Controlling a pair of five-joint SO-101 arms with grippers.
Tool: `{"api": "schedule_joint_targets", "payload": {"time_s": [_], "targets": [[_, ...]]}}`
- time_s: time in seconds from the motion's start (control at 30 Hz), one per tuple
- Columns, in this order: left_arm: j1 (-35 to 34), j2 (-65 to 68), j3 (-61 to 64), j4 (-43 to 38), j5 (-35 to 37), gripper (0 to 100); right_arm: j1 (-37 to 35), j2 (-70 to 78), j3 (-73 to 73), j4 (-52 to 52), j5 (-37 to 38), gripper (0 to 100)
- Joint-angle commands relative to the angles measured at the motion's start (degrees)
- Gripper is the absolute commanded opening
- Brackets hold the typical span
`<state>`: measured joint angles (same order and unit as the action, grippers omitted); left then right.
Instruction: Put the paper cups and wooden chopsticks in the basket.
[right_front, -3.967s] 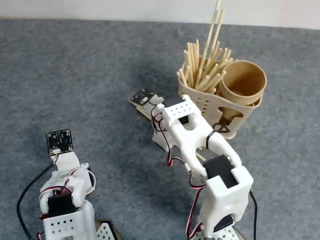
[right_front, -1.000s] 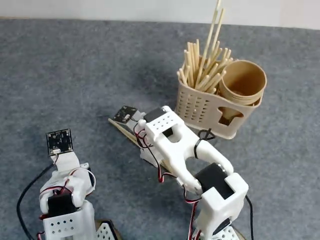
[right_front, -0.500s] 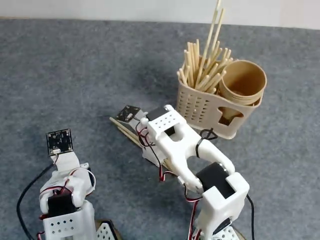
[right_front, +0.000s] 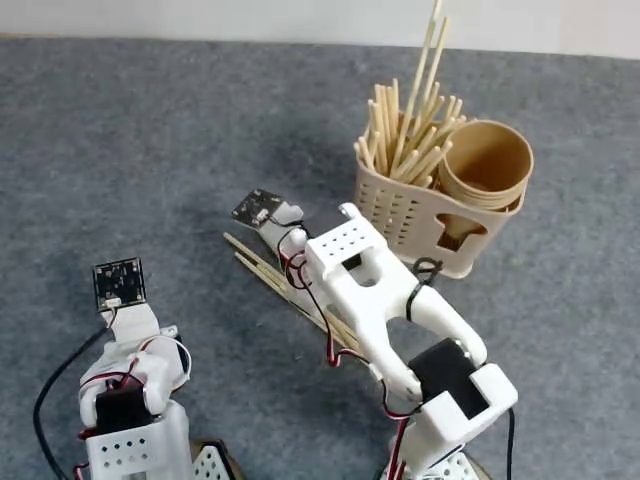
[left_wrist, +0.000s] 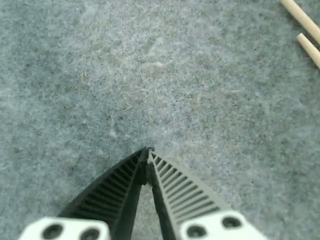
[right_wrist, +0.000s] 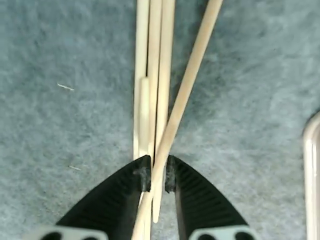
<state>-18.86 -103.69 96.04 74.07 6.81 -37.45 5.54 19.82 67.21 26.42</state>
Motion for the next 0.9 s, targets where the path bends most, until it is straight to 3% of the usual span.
{"api": "schedule_joint_targets", "payload": {"time_s": [0.0,0.33,0.43,0.63,0.87], "targets": [[1.36,-0.66,1.1,0.44,0.0,1,0.75,-1.01,-0.75,-1.36,-0.7,6.0],[1.36,-0.66,1.1,0.44,0.0,1,0.84,7.52,-2.77,-4.62,-3.87,5.4],[1.36,-0.66,1.1,0.44,0.0,1,0.92,5.93,-2.59,-4.44,-3.87,0.5],[1.36,-0.66,1.1,0.44,0.0,1,0.84,-0.92,-1.45,-3.65,-3.87,0.6],[1.36,-0.66,1.1,0.44,0.0,1,0.66,0.13,-0.66,-2.86,-3.87,10.0]]}}
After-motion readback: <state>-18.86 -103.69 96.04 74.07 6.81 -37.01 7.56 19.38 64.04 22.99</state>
